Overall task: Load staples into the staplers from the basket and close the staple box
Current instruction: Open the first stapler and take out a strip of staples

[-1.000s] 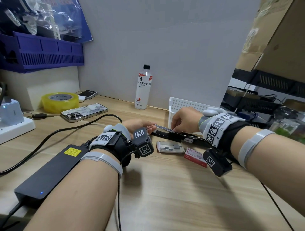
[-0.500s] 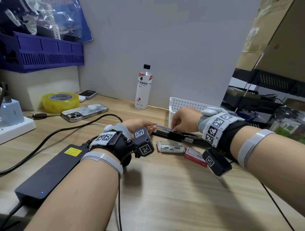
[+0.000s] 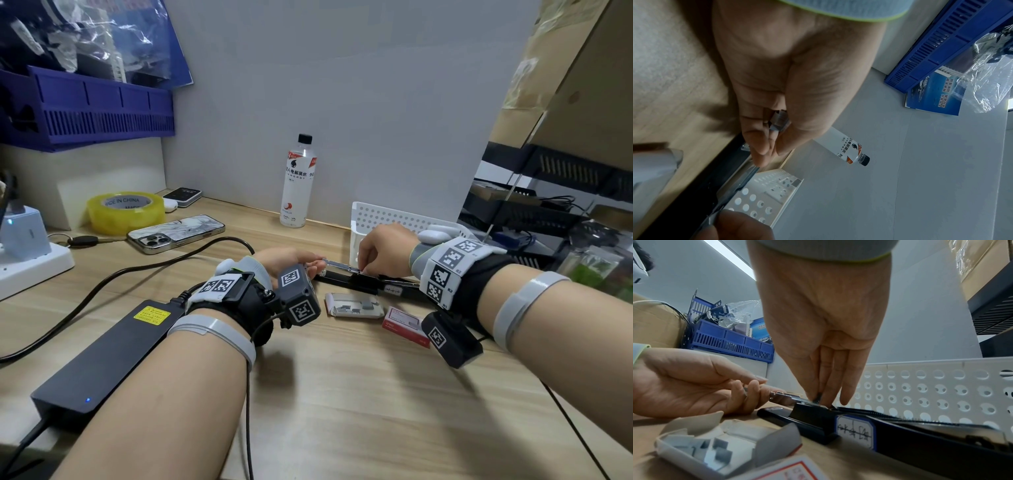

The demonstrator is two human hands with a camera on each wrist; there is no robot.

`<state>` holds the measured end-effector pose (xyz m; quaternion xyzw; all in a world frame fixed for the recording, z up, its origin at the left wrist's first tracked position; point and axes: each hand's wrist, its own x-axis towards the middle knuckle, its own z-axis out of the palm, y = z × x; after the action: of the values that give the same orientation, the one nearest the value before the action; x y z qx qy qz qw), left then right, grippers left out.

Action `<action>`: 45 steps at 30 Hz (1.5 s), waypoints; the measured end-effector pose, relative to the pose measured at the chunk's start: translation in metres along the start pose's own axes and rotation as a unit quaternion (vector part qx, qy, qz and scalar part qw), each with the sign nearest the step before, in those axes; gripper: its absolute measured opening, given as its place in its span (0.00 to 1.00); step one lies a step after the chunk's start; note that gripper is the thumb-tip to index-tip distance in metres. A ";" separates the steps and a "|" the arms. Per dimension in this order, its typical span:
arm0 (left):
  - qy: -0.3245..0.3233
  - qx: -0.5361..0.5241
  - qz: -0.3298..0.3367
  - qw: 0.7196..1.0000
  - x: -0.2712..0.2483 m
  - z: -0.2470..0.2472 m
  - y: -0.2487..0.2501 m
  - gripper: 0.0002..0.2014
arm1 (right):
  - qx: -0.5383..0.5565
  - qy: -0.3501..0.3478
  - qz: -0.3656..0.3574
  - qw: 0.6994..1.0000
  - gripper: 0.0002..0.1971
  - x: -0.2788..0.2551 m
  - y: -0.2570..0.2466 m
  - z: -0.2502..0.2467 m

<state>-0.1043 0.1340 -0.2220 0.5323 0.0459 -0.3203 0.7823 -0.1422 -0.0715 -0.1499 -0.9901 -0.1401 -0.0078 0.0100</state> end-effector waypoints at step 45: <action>0.150 0.260 0.117 0.947 -0.014 0.029 -0.013 0.09 | -0.091 -0.157 0.128 0.975 0.16 -0.012 0.040 -0.003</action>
<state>-0.1301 0.1122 -0.2137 0.7607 0.0147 -0.1437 0.6329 -0.1428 -0.1139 -0.1473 -0.9854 -0.0107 0.1364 -0.1018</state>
